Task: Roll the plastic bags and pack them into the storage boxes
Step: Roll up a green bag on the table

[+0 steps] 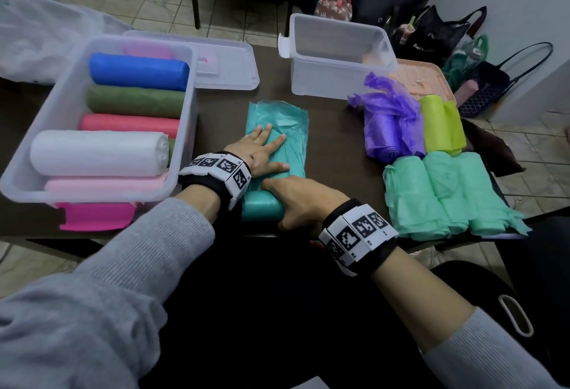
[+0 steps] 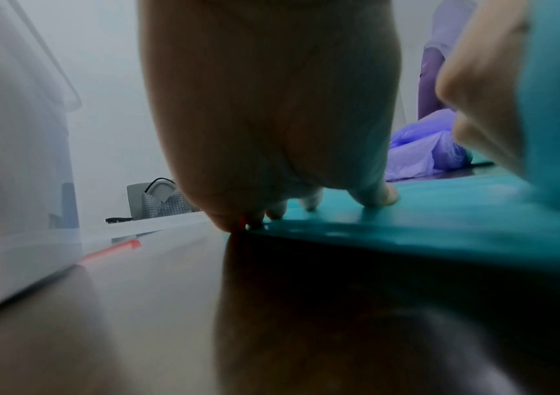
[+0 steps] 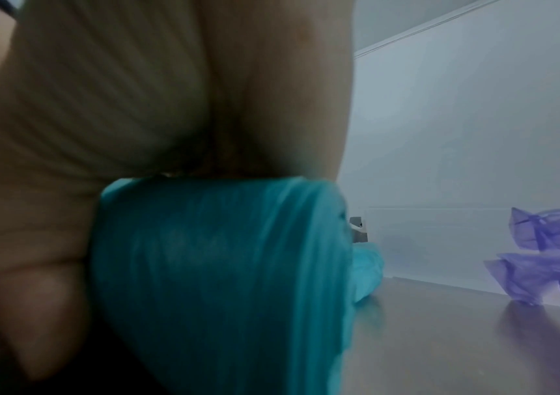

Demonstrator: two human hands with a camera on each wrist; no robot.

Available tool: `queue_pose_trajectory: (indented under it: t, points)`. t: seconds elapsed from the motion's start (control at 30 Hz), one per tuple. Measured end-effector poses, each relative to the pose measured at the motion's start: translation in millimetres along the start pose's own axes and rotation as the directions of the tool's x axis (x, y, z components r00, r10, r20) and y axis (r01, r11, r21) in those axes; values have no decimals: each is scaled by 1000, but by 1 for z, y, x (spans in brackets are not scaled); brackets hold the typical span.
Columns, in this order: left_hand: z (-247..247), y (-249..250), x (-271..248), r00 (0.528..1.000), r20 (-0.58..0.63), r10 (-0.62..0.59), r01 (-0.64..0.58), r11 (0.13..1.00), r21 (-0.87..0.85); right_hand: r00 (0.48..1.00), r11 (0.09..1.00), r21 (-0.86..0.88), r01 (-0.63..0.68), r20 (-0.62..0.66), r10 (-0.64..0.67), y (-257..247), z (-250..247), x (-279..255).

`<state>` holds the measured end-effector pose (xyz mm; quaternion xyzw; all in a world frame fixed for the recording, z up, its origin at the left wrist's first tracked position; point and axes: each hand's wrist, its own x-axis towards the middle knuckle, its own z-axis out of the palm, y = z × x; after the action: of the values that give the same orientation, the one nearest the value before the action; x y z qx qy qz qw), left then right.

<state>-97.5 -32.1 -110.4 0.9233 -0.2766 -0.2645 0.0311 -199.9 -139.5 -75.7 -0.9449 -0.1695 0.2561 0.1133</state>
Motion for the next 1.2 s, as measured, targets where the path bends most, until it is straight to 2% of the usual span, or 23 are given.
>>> queue_pose_trajectory:
  t: [0.23,0.37,0.47,0.57,0.67,0.87,0.97,1.07,1.13,1.2]
  points:
    - [-1,0,0,999,-3,-36,35,998,-53,999,1000,-20,-6,-39,5,3,6,0]
    - [-6,4,-7,998,-37,-43,36,982,-185,998,998,52,-24,-59,27,8,6,1]
    - [-13,8,-14,987,-124,-99,69,972,-226,993,979,200,-43,-95,63,15,2,1]
    - [-19,14,-28,959,-219,-181,125,961,-247,991,970,230,-81,-84,102,21,-6,0]
    - [-18,24,-44,957,-182,-225,169,944,-283,993,973,212,-86,-66,103,27,-11,3]
    - [-25,30,-74,953,-212,-218,105,890,-443,993,953,293,-78,-59,99,41,-14,10]
    - [-25,25,-83,979,-126,-159,97,913,-397,983,934,344,-101,-108,146,46,-14,11]
    - [-20,21,-84,992,-53,-116,89,927,-365,979,939,323,-120,-120,167,47,-11,13]
    - [-17,19,-81,992,-50,-118,91,926,-367,960,953,277,-122,-210,184,41,-8,11]
    - [-16,19,-77,991,-51,-127,100,926,-364,915,976,173,-131,-357,186,30,-6,5]
